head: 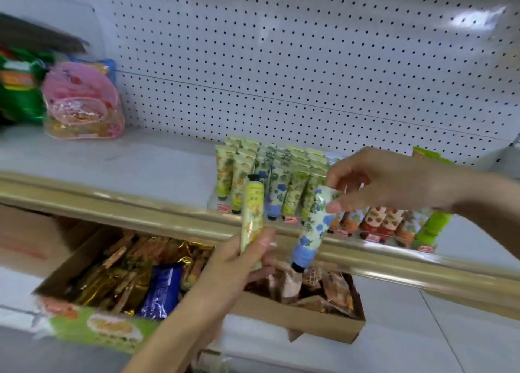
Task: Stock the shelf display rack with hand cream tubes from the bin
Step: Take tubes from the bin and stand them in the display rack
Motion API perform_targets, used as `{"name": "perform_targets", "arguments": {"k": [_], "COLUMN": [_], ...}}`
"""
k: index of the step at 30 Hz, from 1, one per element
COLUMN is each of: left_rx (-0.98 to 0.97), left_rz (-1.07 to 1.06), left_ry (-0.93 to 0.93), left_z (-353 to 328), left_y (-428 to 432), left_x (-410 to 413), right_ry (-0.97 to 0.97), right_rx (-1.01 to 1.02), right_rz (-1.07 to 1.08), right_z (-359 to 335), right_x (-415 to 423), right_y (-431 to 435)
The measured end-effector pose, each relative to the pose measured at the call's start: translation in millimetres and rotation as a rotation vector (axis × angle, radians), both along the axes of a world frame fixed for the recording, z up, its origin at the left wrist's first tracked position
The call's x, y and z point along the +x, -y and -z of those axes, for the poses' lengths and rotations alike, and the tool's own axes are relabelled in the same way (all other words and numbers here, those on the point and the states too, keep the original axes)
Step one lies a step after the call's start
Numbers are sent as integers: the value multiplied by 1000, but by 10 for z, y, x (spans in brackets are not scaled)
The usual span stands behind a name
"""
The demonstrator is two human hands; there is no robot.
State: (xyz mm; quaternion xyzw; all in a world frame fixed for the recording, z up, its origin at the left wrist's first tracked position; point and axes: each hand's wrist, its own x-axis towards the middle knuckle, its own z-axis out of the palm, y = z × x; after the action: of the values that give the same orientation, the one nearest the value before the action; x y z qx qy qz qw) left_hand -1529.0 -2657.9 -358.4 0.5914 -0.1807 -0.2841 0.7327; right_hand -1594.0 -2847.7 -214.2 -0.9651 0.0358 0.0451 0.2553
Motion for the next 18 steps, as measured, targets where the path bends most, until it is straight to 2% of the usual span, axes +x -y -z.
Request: {"name": "perform_targets", "arguments": {"k": [4,8,11,18], "left_rx": [54,39,19,-7], "left_rz": [-134,-182,-202,-147], "left_ry": [85,73,32,-3], "left_z": [59,110,123,139], "left_y": [-380,-547,-591,-635], "left_x": [254,358,389,440], "right_ry": [199,324,344,260], "right_rx": [-259,-384,-422,-434], "right_rz": [70,183,213,268], "right_z": [-67,51,155,331], "right_x": [431,787,966,1139], "right_y": [-157,-262,-299,-331]}}
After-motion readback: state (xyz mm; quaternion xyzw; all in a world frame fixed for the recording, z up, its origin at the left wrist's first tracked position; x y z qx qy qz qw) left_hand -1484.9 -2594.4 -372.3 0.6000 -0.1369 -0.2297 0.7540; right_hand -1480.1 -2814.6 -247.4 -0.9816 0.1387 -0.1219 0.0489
